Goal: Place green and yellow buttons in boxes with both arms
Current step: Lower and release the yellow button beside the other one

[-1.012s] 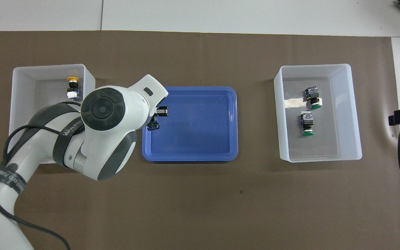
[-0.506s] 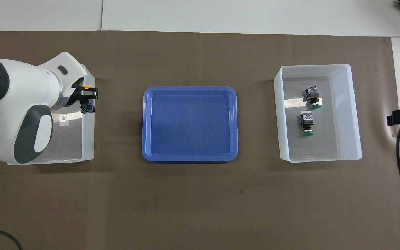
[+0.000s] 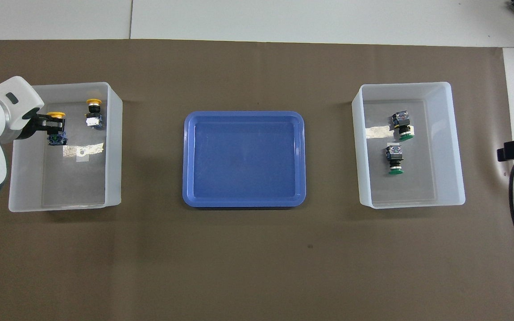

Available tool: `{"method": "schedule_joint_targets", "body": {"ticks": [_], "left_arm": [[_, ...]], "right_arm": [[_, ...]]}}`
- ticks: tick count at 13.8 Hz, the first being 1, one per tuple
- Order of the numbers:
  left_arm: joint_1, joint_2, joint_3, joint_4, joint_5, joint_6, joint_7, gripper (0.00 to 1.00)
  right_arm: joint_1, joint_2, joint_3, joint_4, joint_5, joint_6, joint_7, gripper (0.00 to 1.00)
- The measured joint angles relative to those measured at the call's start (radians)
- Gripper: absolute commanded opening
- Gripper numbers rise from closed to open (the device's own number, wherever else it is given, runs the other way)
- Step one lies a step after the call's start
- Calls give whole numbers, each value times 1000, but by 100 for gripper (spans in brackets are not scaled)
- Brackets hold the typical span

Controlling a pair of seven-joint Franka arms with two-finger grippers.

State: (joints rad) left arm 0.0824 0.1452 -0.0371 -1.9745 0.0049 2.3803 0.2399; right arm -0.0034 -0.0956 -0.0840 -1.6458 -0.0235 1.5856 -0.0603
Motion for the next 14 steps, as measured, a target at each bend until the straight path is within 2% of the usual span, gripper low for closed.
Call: {"method": "schedule_joint_targets", "body": {"ticks": [2,6,7,8,10,11,14], "left_arm": [[21,45,0,-1,-38,59,88,0],[43,153,-1,21,-46,169,130,0],[43,180,-3,36,-47,190,135,5],[43,204,-5,52,-47,207,137,21],[42,239,-12,83,-47,226,138,85],[42,248,-13,92,-47,228,139,100],[42,251,-14,106,-47,234,141,100]], "right_arm": [[0,0,0,0,0,0,0,100],[0,0,0,0,0,0,0,100],[0,0,0,-1,0,0,0,100],[0,0,0,-1,0,0,0,100],[0,0,0,-3,0,0,0,100],[0,0,0,-4,0,0,0,100],[0,0,0,-5,0,-1,0,100]]}}
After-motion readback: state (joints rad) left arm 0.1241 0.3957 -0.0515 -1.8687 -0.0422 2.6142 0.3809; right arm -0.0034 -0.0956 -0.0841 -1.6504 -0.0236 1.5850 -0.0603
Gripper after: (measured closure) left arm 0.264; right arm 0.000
